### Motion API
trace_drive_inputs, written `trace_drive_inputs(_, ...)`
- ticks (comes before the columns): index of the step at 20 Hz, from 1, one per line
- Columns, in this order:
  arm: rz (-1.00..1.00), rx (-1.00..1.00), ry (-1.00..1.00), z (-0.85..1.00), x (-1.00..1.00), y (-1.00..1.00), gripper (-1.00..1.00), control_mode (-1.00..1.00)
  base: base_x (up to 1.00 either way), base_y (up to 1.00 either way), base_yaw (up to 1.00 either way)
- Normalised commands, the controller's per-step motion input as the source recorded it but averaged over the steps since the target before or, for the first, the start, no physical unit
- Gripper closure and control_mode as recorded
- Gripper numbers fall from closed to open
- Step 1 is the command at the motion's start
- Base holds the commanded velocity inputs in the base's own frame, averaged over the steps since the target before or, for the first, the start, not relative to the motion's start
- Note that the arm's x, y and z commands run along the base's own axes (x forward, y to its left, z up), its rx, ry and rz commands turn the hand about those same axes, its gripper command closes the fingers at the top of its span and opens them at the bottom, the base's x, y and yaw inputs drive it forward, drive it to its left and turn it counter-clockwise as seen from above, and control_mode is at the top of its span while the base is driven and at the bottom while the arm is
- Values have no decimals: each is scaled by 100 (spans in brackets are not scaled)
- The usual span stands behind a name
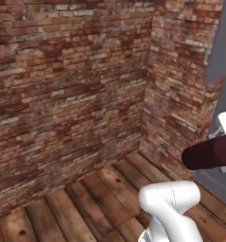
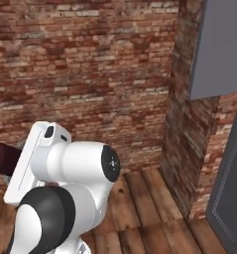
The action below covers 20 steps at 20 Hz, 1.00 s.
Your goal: Pick the juice from the counter and place it in the open cabinet.
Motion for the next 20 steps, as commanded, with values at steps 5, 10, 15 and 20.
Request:
trace_drive_inputs(5,0,0,0,0,0,0,100,100,87,28,-22)
trace_drive_inputs(10,0,0,0,0,0,0,100,100,3,-20,-21)
trace_drive_inputs(15,0,0,0,0,0,0,100,100,0,-38,-28)
trace_drive_inputs(20,0,0,0,0,0,0,100,100,3,-29,-35)
